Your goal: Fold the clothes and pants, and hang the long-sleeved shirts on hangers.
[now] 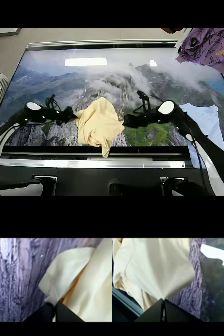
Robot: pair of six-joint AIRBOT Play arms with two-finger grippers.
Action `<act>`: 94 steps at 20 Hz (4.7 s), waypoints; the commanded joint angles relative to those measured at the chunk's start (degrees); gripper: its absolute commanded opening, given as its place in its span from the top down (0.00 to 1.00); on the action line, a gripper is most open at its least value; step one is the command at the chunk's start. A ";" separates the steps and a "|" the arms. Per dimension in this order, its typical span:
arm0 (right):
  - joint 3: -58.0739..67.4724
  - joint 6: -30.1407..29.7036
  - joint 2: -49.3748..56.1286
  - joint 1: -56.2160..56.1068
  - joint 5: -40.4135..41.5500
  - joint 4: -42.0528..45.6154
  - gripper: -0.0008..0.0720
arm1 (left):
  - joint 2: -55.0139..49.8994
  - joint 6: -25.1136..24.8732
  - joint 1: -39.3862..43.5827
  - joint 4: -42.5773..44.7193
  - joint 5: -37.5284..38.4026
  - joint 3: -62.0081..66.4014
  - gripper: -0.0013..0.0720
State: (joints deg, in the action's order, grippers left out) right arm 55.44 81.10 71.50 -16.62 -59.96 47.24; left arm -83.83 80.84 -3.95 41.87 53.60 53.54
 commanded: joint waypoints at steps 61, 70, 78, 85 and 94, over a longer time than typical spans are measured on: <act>47.45 20.31 26.23 0.00 -12.02 34.45 0.95 | 12.04 10.75 4.79 -4.17 -6.78 -18.16 0.12; 47.45 20.31 26.03 0.00 -14.73 34.45 0.95 | 4.28 12.90 14.10 -7.45 -14.32 -18.01 0.22; 47.60 20.31 19.34 0.00 -9.90 42.99 0.96 | 10.08 7.06 6.45 -4.04 -8.70 -5.38 0.97; 58.97 20.15 1.11 0.00 -5.70 56.30 0.96 | 22.80 12.50 -6.56 21.94 8.94 39.50 0.97; 60.02 17.55 -26.77 0.00 -12.39 56.26 0.96 | 44.17 19.39 -8.74 40.35 16.92 54.03 0.97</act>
State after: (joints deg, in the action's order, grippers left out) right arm 115.22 99.68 51.66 -16.64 -69.49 102.96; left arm -45.84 97.41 -12.25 74.98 66.43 105.30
